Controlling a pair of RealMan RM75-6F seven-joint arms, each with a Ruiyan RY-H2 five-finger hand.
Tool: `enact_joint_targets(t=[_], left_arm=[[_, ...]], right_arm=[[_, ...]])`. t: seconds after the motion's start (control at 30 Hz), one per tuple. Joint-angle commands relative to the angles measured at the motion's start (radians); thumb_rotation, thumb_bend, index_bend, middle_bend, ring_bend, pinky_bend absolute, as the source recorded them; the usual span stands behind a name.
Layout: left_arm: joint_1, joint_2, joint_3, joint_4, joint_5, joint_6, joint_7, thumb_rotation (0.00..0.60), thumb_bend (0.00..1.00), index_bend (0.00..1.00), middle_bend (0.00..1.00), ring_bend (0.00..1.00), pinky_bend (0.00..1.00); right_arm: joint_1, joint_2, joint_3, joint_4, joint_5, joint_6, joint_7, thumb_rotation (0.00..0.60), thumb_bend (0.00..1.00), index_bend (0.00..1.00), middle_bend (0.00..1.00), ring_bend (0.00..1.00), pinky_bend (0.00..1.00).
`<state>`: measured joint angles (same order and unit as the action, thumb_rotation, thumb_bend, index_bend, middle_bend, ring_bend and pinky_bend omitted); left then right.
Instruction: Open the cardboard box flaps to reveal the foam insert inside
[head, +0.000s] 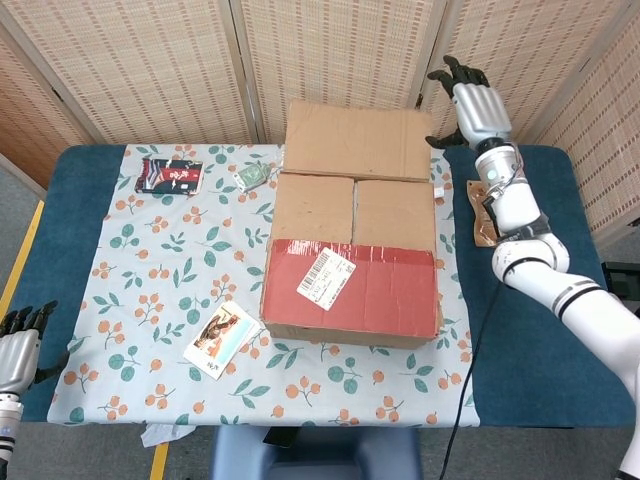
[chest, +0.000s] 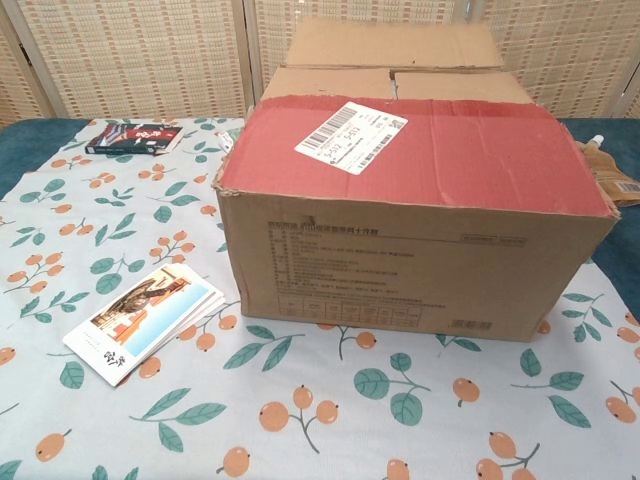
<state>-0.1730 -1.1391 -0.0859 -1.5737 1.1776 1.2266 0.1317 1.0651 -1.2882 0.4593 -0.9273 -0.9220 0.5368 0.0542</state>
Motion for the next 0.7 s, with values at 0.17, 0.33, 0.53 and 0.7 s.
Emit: enact_joint_targets(t=[0.17, 0.33, 0.53, 0.7], left_arm=[[-0.001, 0.008, 0.001, -0.006, 0.005, -0.004, -0.020, 0.600, 0.41, 0.11, 0.21, 0.08, 0.00], [-0.006, 0.008, 0.004, -0.002, 0.006, -0.015, -0.018, 0.600, 0.41, 0.11, 0.20, 0.08, 0.00], [-0.009, -0.001, 0.003, -0.005, -0.002, -0.006, 0.009, 0.600, 0.41, 0.11, 0.20, 0.10, 0.00], [-0.012, -0.004, 0.004, 0.001, 0.007, -0.007, -0.002, 0.600, 0.41, 0.02, 0.20, 0.11, 0.00]], right_arm=[[-0.214, 0.211, -0.032, -0.413, -0.029, 0.114, 0.113, 0.600, 0.26, 0.14, 0.01, 0.06, 0.00], [-0.325, 0.328, 0.001, -0.610, -0.085, 0.033, 0.356, 0.600, 0.26, 0.14, 0.04, 0.09, 0.01], [-0.426, 0.406, 0.029, -0.712, -0.244, -0.001, 0.598, 0.600, 0.26, 0.14, 0.13, 0.18, 0.16], [-0.476, 0.417, 0.060, -0.751, -0.342, -0.075, 0.939, 0.600, 0.26, 0.14, 0.17, 0.22, 0.24]])
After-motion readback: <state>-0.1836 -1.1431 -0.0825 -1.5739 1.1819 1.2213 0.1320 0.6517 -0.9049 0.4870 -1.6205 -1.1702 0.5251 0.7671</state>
